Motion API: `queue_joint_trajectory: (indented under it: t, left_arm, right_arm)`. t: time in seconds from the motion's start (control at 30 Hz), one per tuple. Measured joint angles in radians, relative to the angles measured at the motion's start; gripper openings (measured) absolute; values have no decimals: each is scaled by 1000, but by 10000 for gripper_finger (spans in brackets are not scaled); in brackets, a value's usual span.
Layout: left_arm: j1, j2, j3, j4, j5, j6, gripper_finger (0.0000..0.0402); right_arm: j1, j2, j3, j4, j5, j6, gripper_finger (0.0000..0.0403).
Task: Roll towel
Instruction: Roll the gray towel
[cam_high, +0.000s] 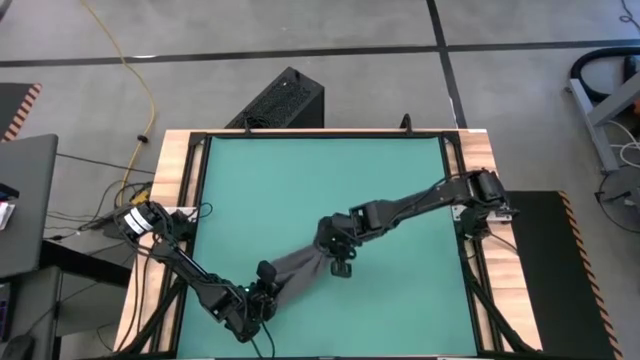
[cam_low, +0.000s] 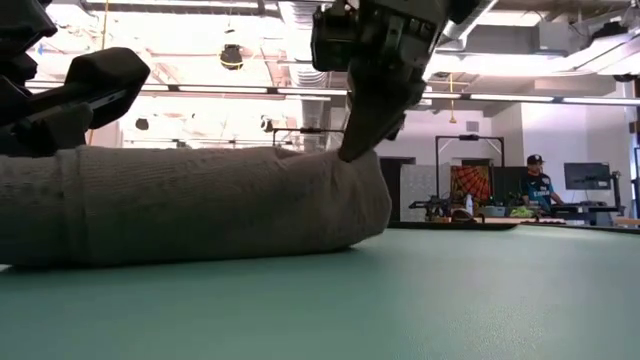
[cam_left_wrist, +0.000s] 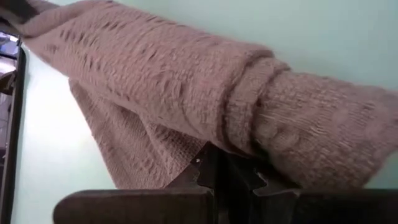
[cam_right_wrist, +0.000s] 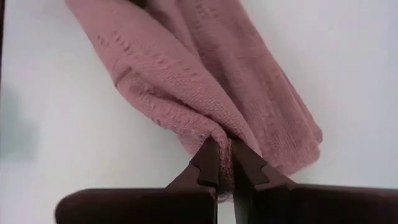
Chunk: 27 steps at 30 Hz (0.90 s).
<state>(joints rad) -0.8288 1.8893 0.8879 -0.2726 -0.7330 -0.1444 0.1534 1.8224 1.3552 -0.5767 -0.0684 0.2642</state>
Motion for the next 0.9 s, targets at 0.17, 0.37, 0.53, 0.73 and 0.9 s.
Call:
queue_joint_trajectory:
  t: [0.17,0.37,0.53,0.73,0.9]
  left_arm:
    - [2,0,0,9,15,22,0]
    - [4,-1,0,59,30,74,0]
    - [13,-1,0,110,41,137,0]
    - [20,0,2,125,49,87,0]
    - [22,1,2,166,82,81,0]
  right_arm:
    - [-41,-1,1,18,-34,-24,29]
    - [-73,0,1,42,-43,-55,29]
    - [-95,70,1,76,-43,-92,29]
    - [-114,162,2,159,-45,-105,29]
    - [-144,177,7,187,-88,-72,29]
